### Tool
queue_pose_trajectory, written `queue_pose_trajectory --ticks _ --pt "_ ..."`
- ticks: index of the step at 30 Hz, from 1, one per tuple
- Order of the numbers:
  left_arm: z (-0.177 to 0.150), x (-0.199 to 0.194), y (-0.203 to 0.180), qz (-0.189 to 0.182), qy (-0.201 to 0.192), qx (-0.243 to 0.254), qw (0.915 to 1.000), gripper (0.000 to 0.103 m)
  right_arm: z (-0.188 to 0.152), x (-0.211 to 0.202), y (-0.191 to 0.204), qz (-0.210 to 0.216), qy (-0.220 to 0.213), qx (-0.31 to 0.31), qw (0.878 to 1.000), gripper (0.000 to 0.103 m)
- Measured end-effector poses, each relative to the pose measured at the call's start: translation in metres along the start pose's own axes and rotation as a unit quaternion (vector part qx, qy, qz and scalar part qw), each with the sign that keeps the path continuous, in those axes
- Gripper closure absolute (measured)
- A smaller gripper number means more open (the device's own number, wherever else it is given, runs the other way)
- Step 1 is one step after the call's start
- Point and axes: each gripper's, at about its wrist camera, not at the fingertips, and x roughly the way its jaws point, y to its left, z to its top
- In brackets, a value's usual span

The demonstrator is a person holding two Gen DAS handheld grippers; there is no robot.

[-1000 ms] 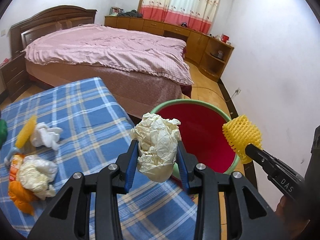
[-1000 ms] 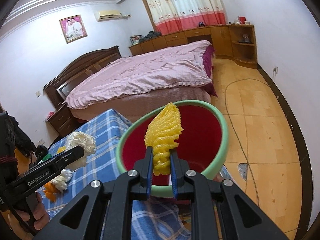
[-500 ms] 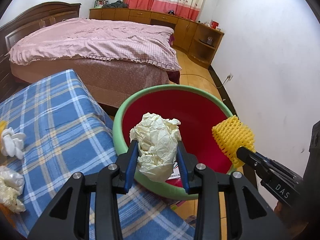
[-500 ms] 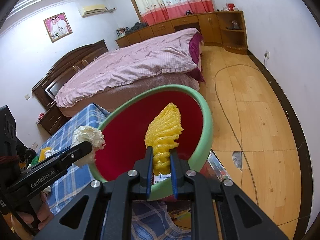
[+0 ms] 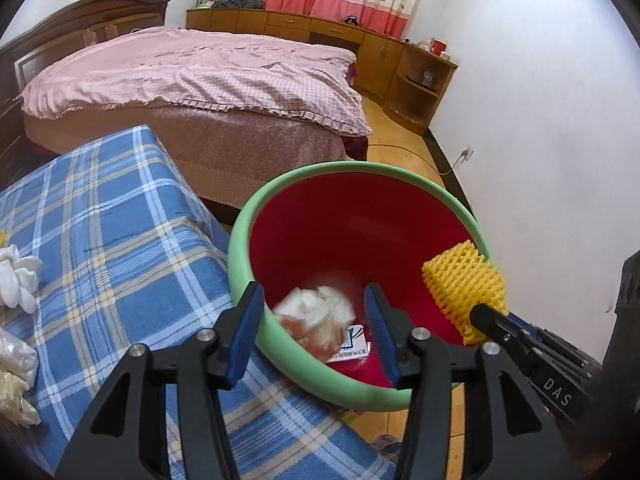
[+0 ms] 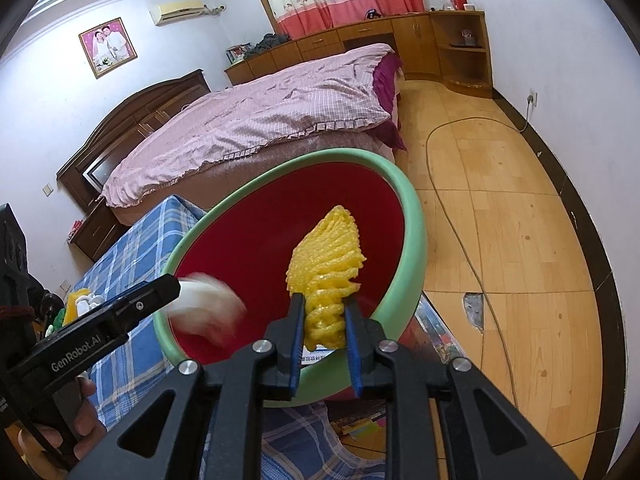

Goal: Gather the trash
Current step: 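Open both grippers to drop the bag and foam net into the bucket, then move both grippers back toward the remaining trash on the table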

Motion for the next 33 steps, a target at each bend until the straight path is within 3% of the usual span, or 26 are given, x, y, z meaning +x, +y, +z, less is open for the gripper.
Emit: queue_pose_trajectory --ticks 11,19,33 --pt "-0.001 -0.017 0.012 0.016 -0.008 -0.015 0.9997 0.05 -0.002 -0.006 0.004 0.01 -0.014 -0.004 1.0 0.057" --pt "-0.003 -0.043 0.029 0.033 -0.024 -0.031 0.9987 0.05 -0.001 -0.02 0.013 0.019 -0.026 -0.01 0.999 0.056" --pt "-0.01 -0.115 0.079 0.091 -0.063 -0.065 0.9917 0.05 -0.003 -0.049 0.061 0.051 -0.039 -0.026 0.998 0.045"
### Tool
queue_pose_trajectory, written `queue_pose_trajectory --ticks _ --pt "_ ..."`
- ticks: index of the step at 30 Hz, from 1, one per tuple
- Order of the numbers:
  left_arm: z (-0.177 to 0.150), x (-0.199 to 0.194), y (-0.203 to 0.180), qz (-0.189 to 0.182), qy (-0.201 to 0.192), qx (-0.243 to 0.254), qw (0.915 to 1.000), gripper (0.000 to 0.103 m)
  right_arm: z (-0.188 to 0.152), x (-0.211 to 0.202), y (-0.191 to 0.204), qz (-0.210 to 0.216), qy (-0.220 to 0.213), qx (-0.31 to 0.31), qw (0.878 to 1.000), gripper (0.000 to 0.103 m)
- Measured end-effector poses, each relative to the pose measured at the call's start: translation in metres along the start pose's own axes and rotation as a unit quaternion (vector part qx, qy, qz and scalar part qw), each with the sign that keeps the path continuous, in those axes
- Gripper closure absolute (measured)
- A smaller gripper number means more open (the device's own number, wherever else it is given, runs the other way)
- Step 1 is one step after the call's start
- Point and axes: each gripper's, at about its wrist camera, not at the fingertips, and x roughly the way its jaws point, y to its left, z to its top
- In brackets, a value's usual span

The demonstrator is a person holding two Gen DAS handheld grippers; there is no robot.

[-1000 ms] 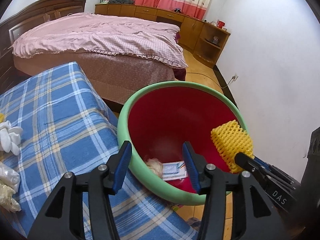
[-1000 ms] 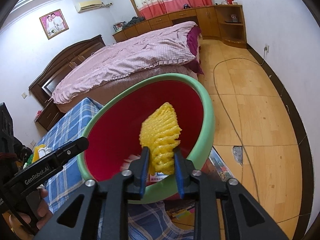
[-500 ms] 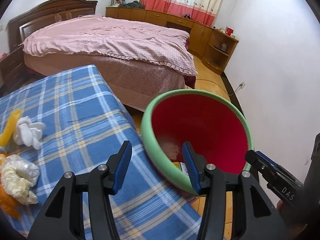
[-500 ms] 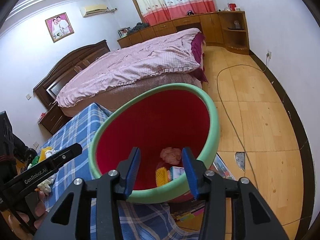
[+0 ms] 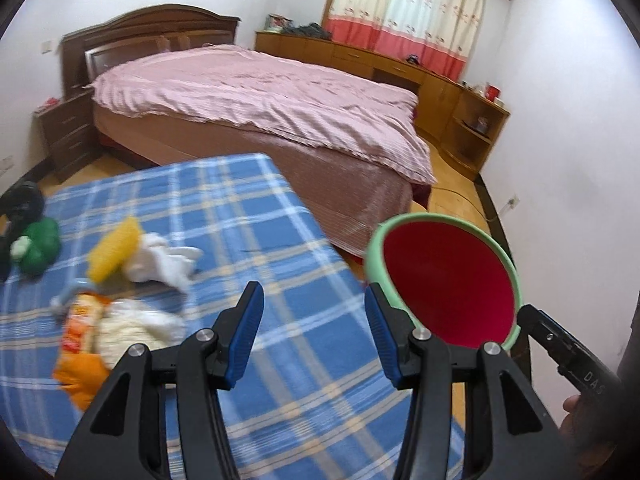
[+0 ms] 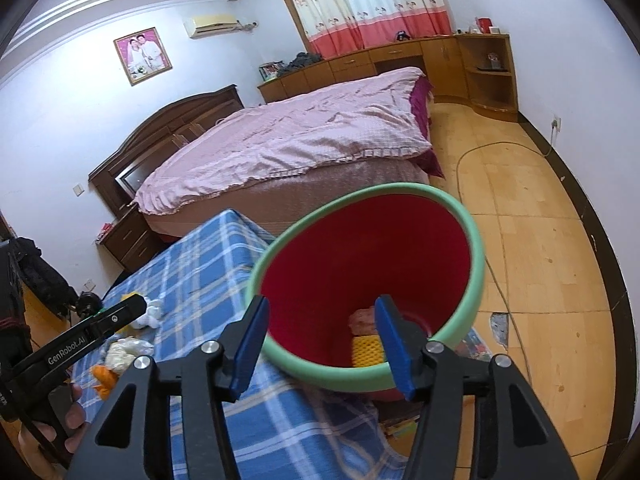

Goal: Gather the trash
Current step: 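Move both grippers back toward the remaining trash on the table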

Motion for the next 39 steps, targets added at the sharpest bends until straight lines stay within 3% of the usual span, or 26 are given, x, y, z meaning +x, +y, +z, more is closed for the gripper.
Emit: queue_pose_trajectory --ticks 12,23,30,39 --pt "0.012 -0.052 0.077 0.078 -0.028 -0.027 0.9961 0.05 -0.007 -0.003 0.056 0.047 0.014 -0.025 0.998 0.043" --pt "0.012 -0.059 0.15 0.15 -0.002 -0.036 0.988 0.05 -0.02 0.011 0.102 0.075 0.038 -0.051 0.995 0.043" --pt "-0.014 -0.029 0.186 0.145 0.042 -0.079 0.9854 0.05 -0.031 0.026 0.122 0.071 0.055 -0.06 0.994 0.043" --pt "-0.036 0.007 0.199 0.112 0.082 -0.101 0.9851 0.05 -0.041 0.045 0.134 0.054 0.079 -0.069 0.993 0.043"
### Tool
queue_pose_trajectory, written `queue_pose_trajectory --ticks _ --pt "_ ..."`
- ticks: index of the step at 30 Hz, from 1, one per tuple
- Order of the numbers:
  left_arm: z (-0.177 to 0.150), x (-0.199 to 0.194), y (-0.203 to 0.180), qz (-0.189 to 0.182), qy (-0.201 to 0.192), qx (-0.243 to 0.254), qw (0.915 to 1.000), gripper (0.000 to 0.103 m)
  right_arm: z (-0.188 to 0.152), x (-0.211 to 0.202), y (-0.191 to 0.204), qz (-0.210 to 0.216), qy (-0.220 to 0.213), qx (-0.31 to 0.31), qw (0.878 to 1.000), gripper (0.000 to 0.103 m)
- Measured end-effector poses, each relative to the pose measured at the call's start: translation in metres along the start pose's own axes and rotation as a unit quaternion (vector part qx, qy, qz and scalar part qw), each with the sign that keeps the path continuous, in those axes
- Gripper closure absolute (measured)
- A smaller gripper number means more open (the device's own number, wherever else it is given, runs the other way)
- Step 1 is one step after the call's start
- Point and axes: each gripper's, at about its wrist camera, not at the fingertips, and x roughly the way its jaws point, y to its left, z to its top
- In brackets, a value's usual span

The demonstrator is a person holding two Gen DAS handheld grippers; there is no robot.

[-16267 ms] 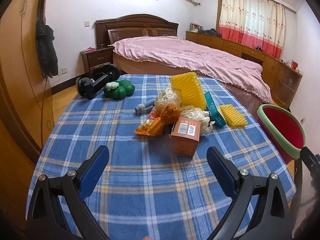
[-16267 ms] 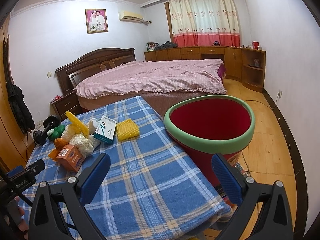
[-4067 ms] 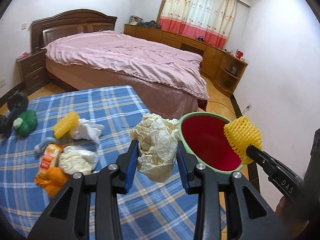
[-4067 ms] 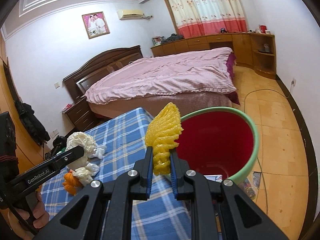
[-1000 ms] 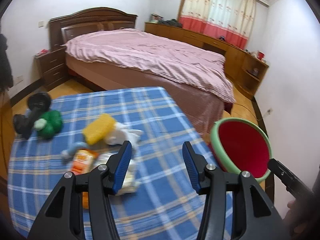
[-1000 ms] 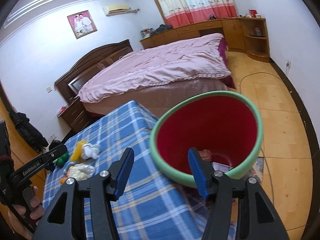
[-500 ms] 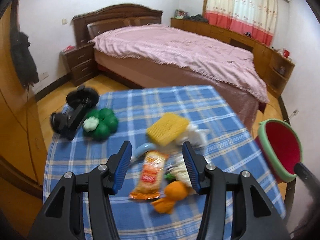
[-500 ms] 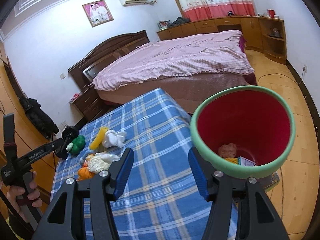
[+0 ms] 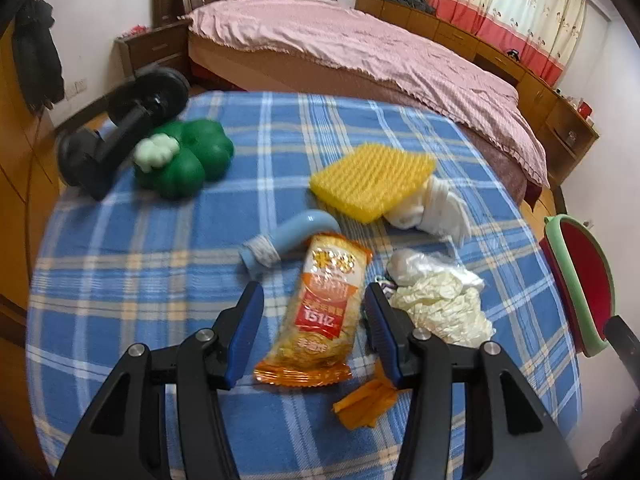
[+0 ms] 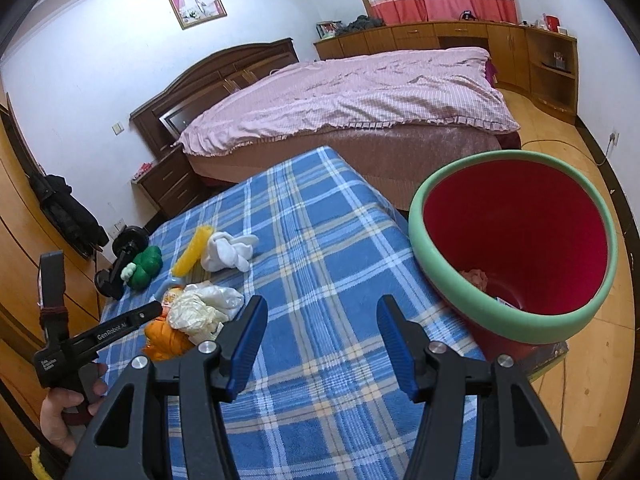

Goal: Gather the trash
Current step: 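Move both grippers back toward the remaining trash on the table, then grasp the yellow snack bag with the left gripper while the right grasps the crumpled cream plastic bag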

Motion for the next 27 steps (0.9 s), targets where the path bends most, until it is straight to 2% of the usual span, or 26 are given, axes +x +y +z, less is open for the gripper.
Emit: queue_pose_trajectory --ticks 8,18,22,23,25,27 --pt "-0.003 0.017 0.005 -0.008 0.01 -0.008 0.9999 0.048 -0.003 0.012 0.005 -0.006 0.014 -0.001 1.0 0.043" --pt "-0.012 0.013 0.013 -0.024 0.01 -0.009 0.9996 0.047 -0.007 0.023 0.02 -0.005 0.027 -0.013 1.0 0.043" --pt "-0.014 0.014 0.009 -0.006 0.001 0.02 0.9998 0.047 -0.006 0.026 0.025 -0.008 0.027 -0.016 0.999 0.043" --pt "-0.013 0.014 0.008 -0.004 -0.001 0.024 0.9997 0.047 -0.006 0.027 0.026 -0.008 0.029 -0.016 0.999 0.043" --pt "-0.012 0.015 0.006 -0.013 -0.007 0.032 0.9994 0.057 -0.007 0.028 0.03 -0.01 0.03 -0.019 0.999 0.043" --pt "-0.013 0.014 0.004 -0.012 -0.011 0.037 0.9992 0.058 -0.007 0.029 0.033 -0.011 0.031 -0.023 0.999 0.043"
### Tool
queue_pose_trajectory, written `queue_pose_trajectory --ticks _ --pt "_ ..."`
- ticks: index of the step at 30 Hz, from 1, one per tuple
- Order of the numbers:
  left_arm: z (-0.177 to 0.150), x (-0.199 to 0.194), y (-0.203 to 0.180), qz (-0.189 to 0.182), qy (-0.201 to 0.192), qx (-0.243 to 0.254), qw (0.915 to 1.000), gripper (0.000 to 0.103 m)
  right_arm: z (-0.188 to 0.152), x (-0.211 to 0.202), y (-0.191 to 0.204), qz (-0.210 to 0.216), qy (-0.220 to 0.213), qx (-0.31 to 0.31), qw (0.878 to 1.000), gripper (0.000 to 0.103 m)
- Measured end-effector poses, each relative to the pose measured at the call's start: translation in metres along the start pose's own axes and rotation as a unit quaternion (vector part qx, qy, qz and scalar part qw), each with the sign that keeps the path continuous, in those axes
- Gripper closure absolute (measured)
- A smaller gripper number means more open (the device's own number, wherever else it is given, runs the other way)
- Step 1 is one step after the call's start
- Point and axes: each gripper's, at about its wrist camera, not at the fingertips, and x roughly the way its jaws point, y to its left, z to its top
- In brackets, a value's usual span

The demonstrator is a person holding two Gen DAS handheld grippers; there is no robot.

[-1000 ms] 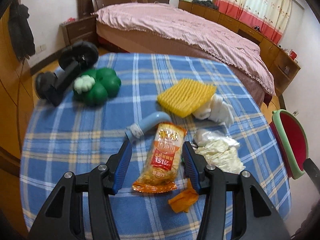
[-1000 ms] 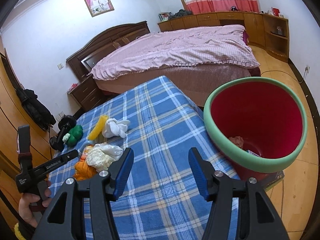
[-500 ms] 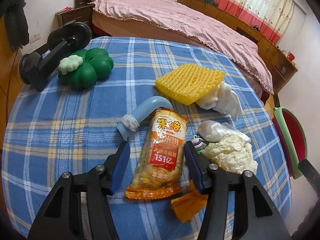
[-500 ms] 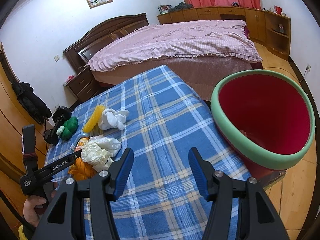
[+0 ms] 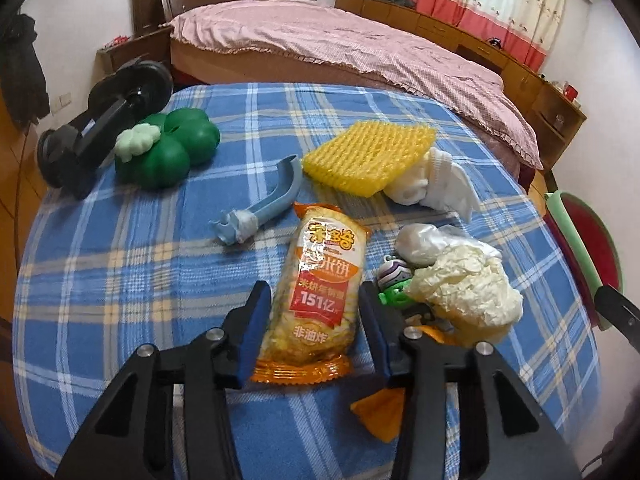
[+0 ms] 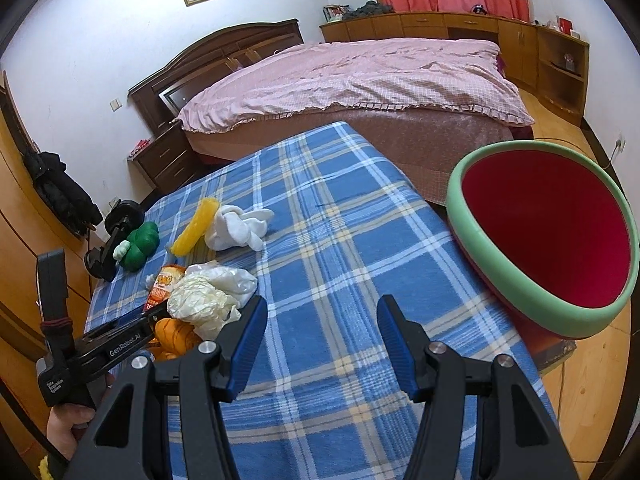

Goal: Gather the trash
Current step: 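Grasp the yellow snack bag with the left gripper while the right grasps the crumpled cream plastic bag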

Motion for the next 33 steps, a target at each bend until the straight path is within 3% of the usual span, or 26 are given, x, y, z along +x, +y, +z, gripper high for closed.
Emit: queue_pose_trajectory --ticks 9,20,26,33 --pt "-0.003 -0.033 0.014 -0.033 -0.041 -0.022 0.9984 0.059 -0.003 0.005 0.024 0.007 0.004 -0.019 1.0 0.042" --pt "-0.006 -0.057 0.047 -0.017 -0.073 -0.059 0.9954 0.059 -0.009 0.033 0.072 0.039 0.025 -0.059 0.997 0.039" --pt "-0.007 -0.057 0.054 -0.027 -0.071 -0.066 0.9949 0.059 -0.013 0.054 0.084 0.047 0.045 -0.061 0.996 0.039" --pt "-0.013 -0.056 0.052 -0.035 -0.065 -0.075 0.9944 0.059 -0.019 0.073 0.084 0.056 0.071 -0.057 0.994 0.063"
